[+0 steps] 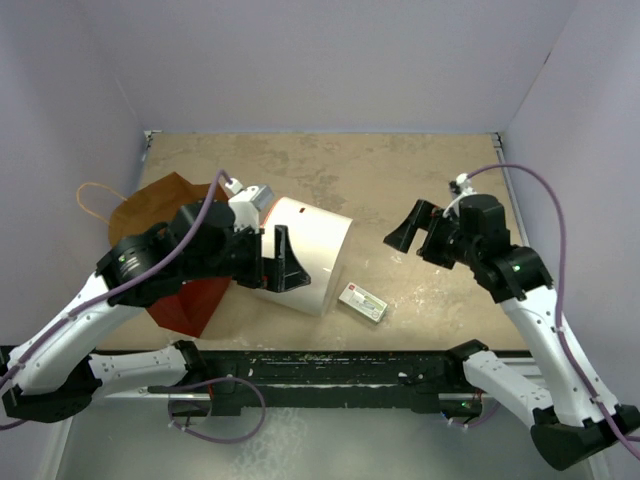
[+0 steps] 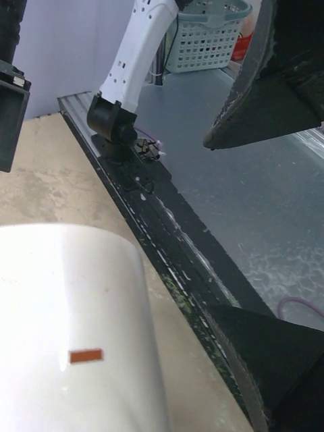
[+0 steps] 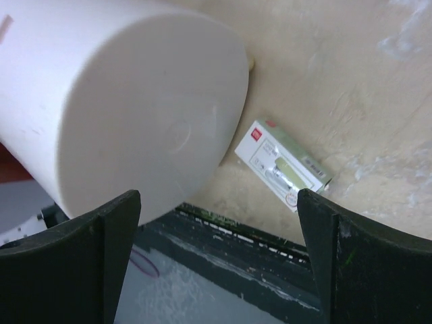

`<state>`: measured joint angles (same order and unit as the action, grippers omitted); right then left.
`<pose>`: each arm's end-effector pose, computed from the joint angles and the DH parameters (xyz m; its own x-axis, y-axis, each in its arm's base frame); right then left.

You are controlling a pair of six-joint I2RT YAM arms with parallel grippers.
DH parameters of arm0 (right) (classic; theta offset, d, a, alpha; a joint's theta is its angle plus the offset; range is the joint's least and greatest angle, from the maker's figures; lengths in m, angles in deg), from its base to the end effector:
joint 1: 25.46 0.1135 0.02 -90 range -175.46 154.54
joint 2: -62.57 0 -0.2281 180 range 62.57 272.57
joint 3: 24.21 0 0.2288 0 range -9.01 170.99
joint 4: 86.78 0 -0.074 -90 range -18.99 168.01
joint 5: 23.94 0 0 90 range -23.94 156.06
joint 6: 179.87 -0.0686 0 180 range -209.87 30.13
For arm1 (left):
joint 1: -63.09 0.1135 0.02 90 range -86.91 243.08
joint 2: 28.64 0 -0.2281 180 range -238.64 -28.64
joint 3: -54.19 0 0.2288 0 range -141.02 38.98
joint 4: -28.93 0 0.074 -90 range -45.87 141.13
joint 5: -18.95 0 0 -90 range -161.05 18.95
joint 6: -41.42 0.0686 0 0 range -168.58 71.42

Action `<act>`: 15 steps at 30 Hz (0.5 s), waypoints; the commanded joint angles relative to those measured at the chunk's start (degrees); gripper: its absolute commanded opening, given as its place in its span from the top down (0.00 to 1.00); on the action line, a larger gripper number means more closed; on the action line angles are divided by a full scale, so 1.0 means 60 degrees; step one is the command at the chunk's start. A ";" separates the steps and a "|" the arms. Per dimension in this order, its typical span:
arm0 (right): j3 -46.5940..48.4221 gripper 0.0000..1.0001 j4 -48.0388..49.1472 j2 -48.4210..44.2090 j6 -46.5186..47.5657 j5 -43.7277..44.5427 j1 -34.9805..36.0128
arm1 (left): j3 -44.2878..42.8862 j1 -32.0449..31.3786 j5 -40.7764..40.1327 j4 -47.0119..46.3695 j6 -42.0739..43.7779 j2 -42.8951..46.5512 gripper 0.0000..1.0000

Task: Take the snacks out of the paper bag
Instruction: Adjust the paper bag at the center of the board.

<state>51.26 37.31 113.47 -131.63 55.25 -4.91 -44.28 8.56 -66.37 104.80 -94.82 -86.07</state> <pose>0.1874 0.0840 0.3121 -0.6928 0.4389 -0.5721 -0.0447 0.7657 0.6416 0.1037 -0.1553 0.3746 -0.8435 -0.0566 -0.5341 0.3489 0.6982 -0.6251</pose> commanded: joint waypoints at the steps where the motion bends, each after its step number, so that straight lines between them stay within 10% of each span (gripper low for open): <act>1: -0.1469 0.00 0.1643 -0.0026 0.0413 -0.2514 0.0048 | 0.0393 -0.0043 -0.0693 0.1509 -0.0474 0.0635 0.01; 15: -0.4418 0.00 0.4270 0.0946 -0.4732 0.1790 0.5826 | 0.1373 -0.0043 -0.0943 0.1496 -0.0943 0.1528 0.01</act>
<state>27.68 55.08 116.83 -147.23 56.17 26.28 -36.09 8.56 -70.80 114.68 -99.21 -78.20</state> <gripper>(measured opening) 0.995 0.990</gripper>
